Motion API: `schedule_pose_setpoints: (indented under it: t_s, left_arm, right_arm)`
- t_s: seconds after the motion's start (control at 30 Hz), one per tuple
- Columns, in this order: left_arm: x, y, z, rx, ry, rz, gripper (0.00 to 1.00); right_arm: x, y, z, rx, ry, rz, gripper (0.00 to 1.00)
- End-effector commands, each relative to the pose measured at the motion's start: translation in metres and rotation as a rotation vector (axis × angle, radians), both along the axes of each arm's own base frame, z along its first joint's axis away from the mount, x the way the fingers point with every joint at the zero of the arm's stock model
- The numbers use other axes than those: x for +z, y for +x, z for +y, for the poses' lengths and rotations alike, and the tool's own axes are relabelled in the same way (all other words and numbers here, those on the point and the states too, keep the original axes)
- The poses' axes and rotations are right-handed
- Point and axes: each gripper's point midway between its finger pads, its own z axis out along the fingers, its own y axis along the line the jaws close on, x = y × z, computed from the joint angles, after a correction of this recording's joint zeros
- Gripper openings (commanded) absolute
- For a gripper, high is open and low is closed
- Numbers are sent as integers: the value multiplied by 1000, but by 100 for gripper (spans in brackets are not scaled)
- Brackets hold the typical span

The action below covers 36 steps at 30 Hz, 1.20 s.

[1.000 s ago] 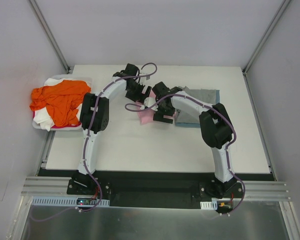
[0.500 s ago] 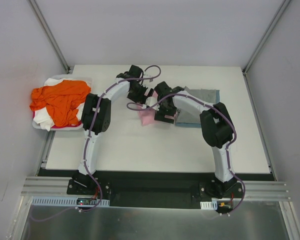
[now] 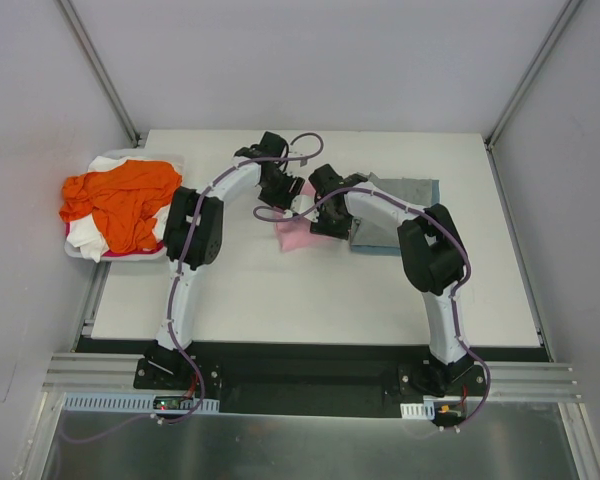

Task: Fold and stack the t-shirts
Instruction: Neatly place the folded tshirt to the corner

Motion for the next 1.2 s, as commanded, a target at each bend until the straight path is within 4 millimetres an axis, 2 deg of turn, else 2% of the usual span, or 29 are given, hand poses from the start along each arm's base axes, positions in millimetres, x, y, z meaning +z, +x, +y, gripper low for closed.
schedule_pose_setpoints:
  t_s: [0.0, 0.07, 0.13, 0.2, 0.27, 0.37, 0.43, 0.8, 0.93, 1.17]
  left_arm:
    - [-19, -34, 7, -20, 77, 117, 50]
    - [-20, -35, 6, -25, 77, 121, 40]
    - [-20, -37, 6, -29, 74, 130, 35]
    - [-22, -38, 7, -29, 77, 134, 26]
    - [-23, -39, 6, -32, 76, 141, 20]
    - [-25, -41, 7, -34, 76, 148, 10]
    - [-23, -41, 7, -37, 77, 145, 0]
    - [2, -29, 9, -38, 83, 65, 0]
    - [17, -20, 12, -35, 95, 12, 0]
    - [50, -8, 14, -34, 106, -84, 0]
  right_arm:
    - [-2, -4, 2, 7, 14, 25, 47]
    - [-3, -4, 1, 4, 11, 29, 38]
    - [-3, -4, 1, 6, 7, 27, 33]
    - [-3, -4, 0, 4, 0, 27, 20]
    - [-5, -5, -1, -4, -2, 31, 1]
    - [-5, -6, -1, -7, 1, 34, 1]
    - [-3, -6, -1, -11, 3, 30, 1]
    - [18, -1, -2, -37, 13, -34, 1]
    - [33, 1, -1, -54, 21, -82, 1]
    - [73, 0, -1, -74, 38, -167, 1]
